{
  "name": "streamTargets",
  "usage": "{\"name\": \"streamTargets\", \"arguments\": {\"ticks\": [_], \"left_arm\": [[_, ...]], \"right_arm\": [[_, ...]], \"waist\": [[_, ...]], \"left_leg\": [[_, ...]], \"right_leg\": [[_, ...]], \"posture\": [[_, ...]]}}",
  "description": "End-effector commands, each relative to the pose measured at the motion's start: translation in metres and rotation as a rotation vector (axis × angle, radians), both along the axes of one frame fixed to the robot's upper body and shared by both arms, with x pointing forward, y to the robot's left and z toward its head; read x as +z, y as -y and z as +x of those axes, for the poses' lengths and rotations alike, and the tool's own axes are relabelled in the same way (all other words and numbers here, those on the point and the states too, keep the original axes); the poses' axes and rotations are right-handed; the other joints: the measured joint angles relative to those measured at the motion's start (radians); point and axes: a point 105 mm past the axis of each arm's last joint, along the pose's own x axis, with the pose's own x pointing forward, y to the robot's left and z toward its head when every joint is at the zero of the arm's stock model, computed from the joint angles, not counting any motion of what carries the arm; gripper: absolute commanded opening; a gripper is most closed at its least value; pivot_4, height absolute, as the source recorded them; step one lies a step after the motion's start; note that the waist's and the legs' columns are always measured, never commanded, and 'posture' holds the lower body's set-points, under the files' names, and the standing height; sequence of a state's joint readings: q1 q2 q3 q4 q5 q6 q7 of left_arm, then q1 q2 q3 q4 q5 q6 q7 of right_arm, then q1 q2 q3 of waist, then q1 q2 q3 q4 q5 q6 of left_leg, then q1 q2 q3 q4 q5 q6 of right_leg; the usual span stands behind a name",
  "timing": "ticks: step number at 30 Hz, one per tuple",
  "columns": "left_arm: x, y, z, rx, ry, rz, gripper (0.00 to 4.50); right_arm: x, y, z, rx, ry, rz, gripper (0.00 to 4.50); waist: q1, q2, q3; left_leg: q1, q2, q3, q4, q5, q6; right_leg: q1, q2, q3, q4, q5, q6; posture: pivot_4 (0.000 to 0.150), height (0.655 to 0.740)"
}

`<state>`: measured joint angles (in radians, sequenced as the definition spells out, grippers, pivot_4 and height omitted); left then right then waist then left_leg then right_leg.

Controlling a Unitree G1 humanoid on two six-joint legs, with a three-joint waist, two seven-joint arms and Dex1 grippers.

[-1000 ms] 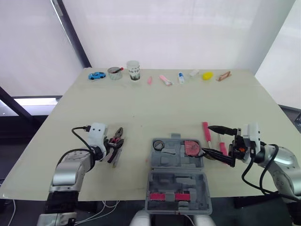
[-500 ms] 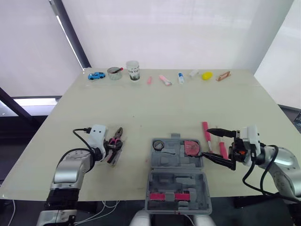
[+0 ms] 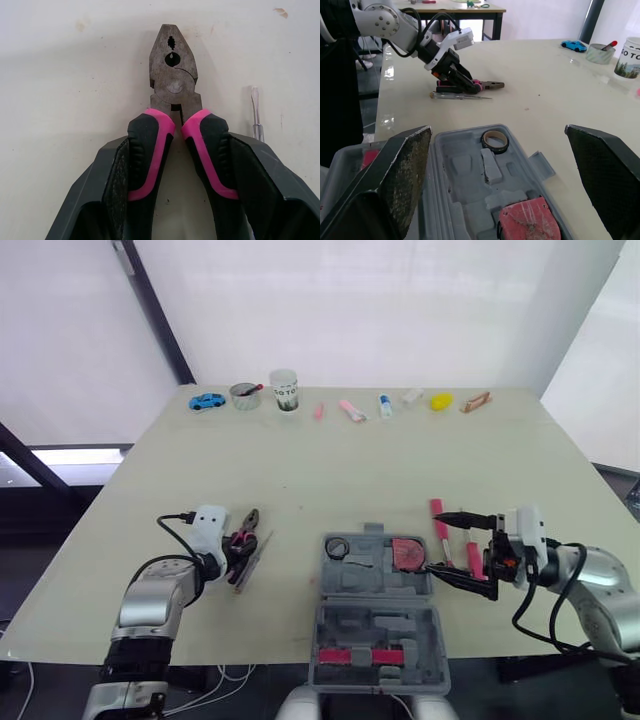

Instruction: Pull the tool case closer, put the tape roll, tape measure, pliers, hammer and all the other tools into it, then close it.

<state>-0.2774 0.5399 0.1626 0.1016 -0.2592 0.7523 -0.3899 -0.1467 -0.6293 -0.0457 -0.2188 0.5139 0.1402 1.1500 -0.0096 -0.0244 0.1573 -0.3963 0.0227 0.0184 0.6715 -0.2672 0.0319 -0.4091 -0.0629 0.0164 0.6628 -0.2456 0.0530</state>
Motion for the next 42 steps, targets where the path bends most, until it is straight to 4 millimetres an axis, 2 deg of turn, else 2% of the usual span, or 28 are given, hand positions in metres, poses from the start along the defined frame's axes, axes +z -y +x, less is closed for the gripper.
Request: {"name": "streamTargets", "arguments": {"ticks": [1,15,18,20,24,33,38,42], "left_arm": [[0.026,-0.012,0.008,0.009,0.094,0.036,2.46],[0.071,-0.010,0.015,-0.203,0.138,0.087,2.46],[0.079,0.009,0.011,-0.400,0.123,0.140,2.46],[0.084,0.030,0.006,-0.581,0.128,0.144,2.46],[0.083,0.060,-0.005,-0.882,0.077,0.181,2.46],[0.103,0.113,-0.002,-1.325,0.044,0.242,2.46],[0.109,0.143,-0.002,-1.541,0.032,0.275,2.46],[0.108,0.158,0.001,-1.608,0.027,0.297,2.46]], "right_arm": [[0.010,-0.002,0.000,0.014,0.049,0.013,4.50],[0.011,-0.004,0.006,0.003,0.062,0.024,4.50],[0.012,-0.004,0.010,-0.020,0.063,0.003,4.50],[0.014,-0.005,0.013,-0.040,0.035,0.003,4.50],[0.022,-0.011,0.018,-0.051,0.013,-0.002,4.50],[0.031,-0.031,0.026,-0.039,-0.047,-0.069,4.50],[0.028,-0.047,0.028,-0.027,-0.053,-0.213,4.50],[0.023,-0.056,0.034,-0.035,-0.061,-0.318,4.50]], "waist": [[0.000,0.000,0.000],[-0.001,-0.002,0.002],[-0.001,-0.002,0.002],[-0.001,-0.002,0.002],[0.002,-0.002,0.003],[0.000,-0.002,0.003],[-0.003,-0.002,0.003],[-0.002,-0.002,0.004]], "left_leg": [[0.000,0.000,0.000,0.000,0.000,0.000],[-0.002,0.000,0.000,0.000,0.000,0.000],[-0.002,-0.001,-0.001,0.000,0.000,0.000],[-0.001,-0.001,0.000,0.000,0.000,0.000],[-0.002,-0.001,0.000,0.000,0.000,0.000],[-0.004,-0.001,0.002,0.000,0.000,0.000],[-0.006,-0.001,0.002,0.000,0.000,0.000],[-0.008,0.000,0.001,0.002,0.000,0.000]], "right_leg": [[0.000,0.000,0.000,0.000,0.000,0.000],[0.000,0.000,-0.001,-0.001,0.000,0.000],[0.000,0.000,-0.001,-0.001,0.000,0.000],[0.000,0.000,-0.001,-0.001,0.000,0.000],[0.000,0.000,-0.001,-0.001,0.000,0.000],[-0.001,0.004,-0.001,-0.001,0.000,0.000],[-0.002,0.005,-0.001,-0.002,0.000,0.000],[-0.004,0.006,-0.002,-0.002,0.000,0.000]], "posture": [[0.150,0.7400],[0.150,0.7400],[0.150,0.7400],[0.150,0.7400],[0.150,0.7400],[0.150,0.7400],[0.150,0.7400],[0.150,0.7400]]}}
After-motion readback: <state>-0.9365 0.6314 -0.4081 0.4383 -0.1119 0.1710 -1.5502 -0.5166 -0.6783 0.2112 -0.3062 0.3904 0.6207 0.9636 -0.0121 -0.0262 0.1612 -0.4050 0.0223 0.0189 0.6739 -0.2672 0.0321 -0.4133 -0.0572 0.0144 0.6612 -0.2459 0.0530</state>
